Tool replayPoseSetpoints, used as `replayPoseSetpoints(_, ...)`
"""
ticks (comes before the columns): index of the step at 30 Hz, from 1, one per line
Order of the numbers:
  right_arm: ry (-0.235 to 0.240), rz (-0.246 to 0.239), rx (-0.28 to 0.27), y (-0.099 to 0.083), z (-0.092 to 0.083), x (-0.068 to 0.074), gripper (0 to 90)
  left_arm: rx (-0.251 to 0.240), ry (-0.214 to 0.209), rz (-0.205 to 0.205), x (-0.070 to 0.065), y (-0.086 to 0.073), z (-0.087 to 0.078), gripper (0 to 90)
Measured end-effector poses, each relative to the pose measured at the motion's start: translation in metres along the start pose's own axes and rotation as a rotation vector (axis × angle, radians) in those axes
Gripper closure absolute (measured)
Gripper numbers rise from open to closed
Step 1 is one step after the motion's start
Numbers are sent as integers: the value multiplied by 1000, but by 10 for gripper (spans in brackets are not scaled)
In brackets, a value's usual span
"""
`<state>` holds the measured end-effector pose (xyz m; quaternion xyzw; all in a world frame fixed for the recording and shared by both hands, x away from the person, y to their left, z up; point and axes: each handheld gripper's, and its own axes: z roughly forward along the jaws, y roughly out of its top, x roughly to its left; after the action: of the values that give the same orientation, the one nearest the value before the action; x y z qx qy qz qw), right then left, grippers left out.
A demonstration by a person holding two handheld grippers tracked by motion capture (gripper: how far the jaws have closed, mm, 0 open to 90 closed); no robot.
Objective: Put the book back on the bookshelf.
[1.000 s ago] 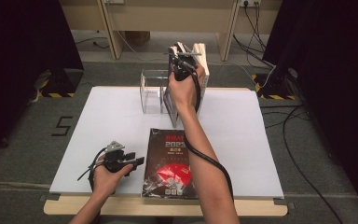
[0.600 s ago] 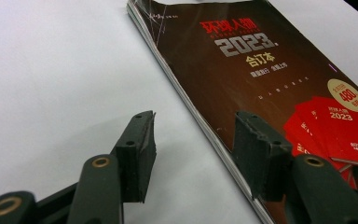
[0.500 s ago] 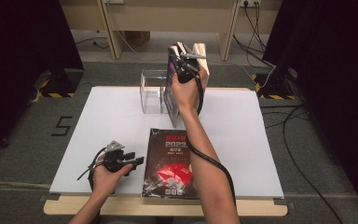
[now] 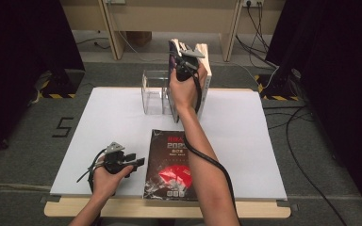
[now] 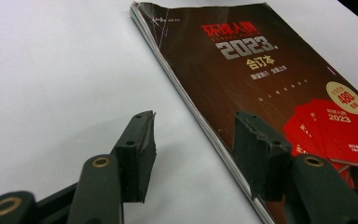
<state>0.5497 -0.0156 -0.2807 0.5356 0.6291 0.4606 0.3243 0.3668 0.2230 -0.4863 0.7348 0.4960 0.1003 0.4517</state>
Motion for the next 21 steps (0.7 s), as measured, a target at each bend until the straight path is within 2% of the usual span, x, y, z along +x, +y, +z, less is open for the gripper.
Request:
replayPoseSetpoints(4,-18,2,-29,2,3,2,828,2,-1,0,0,0,0,482)
replayPoseSetpoints(11,-32,-7,-37,-4,13,5,827,0,1,-4,1,1,-1,482)
replayPoseSetpoints(21,-60,-29,-22,-17,28,15,827,-8,0,-8,3,1,-3,483)
